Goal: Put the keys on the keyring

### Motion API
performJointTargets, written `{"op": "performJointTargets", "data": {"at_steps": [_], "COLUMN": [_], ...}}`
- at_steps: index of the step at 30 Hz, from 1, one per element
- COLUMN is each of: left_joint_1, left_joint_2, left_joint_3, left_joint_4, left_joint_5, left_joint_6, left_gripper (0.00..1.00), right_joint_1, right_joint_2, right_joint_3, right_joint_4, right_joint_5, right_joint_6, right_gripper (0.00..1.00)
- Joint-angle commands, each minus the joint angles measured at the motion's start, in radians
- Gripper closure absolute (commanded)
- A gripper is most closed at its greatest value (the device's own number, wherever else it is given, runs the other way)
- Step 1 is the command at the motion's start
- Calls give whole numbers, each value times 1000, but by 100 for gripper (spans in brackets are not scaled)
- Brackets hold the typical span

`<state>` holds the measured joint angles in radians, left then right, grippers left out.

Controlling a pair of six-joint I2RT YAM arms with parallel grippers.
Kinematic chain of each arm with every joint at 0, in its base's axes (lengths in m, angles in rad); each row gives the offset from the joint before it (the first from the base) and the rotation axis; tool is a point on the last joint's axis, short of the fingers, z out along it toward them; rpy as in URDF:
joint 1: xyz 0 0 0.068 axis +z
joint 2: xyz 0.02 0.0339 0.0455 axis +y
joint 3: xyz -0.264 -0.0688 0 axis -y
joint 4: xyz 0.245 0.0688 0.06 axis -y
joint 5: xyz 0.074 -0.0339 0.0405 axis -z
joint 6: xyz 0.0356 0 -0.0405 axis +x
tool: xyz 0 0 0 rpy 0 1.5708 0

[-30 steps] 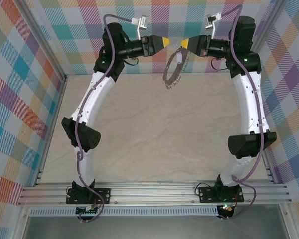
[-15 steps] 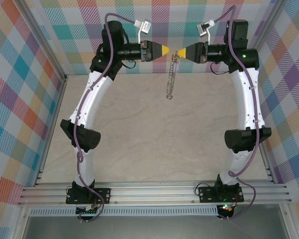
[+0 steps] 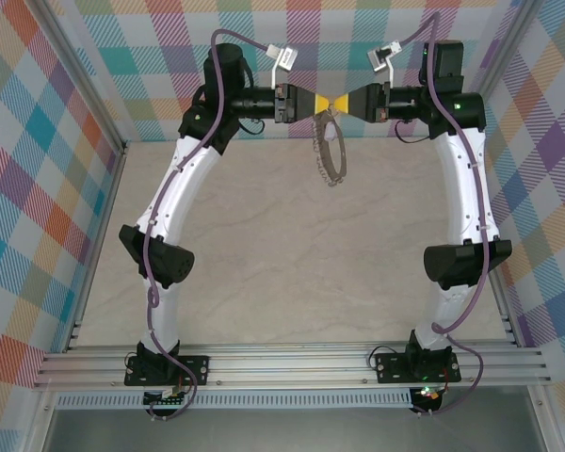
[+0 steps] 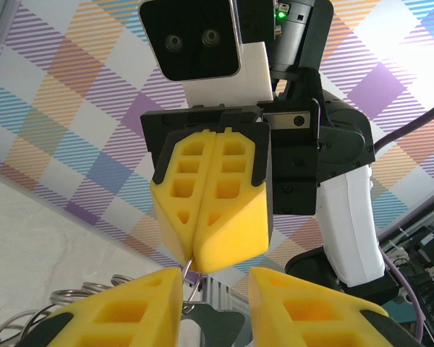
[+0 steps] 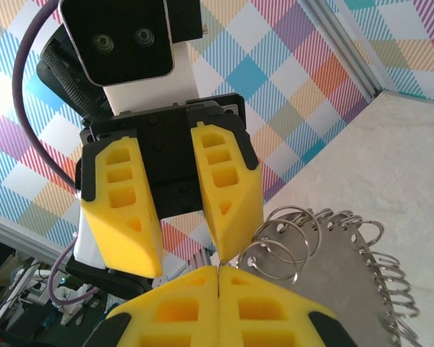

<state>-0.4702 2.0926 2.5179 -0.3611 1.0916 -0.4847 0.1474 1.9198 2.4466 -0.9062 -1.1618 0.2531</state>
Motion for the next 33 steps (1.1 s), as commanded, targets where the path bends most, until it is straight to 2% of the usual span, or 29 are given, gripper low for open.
{"op": "performJointTargets", "data": {"at_steps": [1, 13, 15, 20, 23, 26, 27, 30, 33], "left_joint_1": [-12, -23, -25, -27, -27, -27, -27, -25, -22], "left_joint_2": [13, 25, 25, 22, 18, 10, 7, 4, 1], "left_joint_3": [30, 33, 33, 33, 33, 32, 32, 33, 33], "left_joint_4": [19, 4, 1, 0, 11, 31, 42, 92, 160], "left_joint_5": [24, 16, 14, 13, 4, -18, -26, -42, -52], "left_joint_6": [2, 4, 6, 10, 6, -4, -10, -47, -84], "left_gripper": [70, 72, 77, 97, 100, 100, 100, 100, 100], "right_joint_1": [9, 14, 14, 14, 14, 8, 5, -13, -30], "right_joint_2": [-11, -30, -41, -56, -67, -113, -138, -217, -297], "right_joint_3": [-7, -42, -63, -93, -111, -178, -216, -336, -444], "right_joint_4": [32, 70, 90, 115, 152, 263, 304, 439, 506], "right_joint_5": [-44, -39, -37, -29, -7, 40, 66, 132, 212], "right_joint_6": [-5, 12, 21, 33, 69, 148, 175, 248, 265], "right_gripper": [100, 100, 100, 100, 100, 76, 71, 65, 64]}}
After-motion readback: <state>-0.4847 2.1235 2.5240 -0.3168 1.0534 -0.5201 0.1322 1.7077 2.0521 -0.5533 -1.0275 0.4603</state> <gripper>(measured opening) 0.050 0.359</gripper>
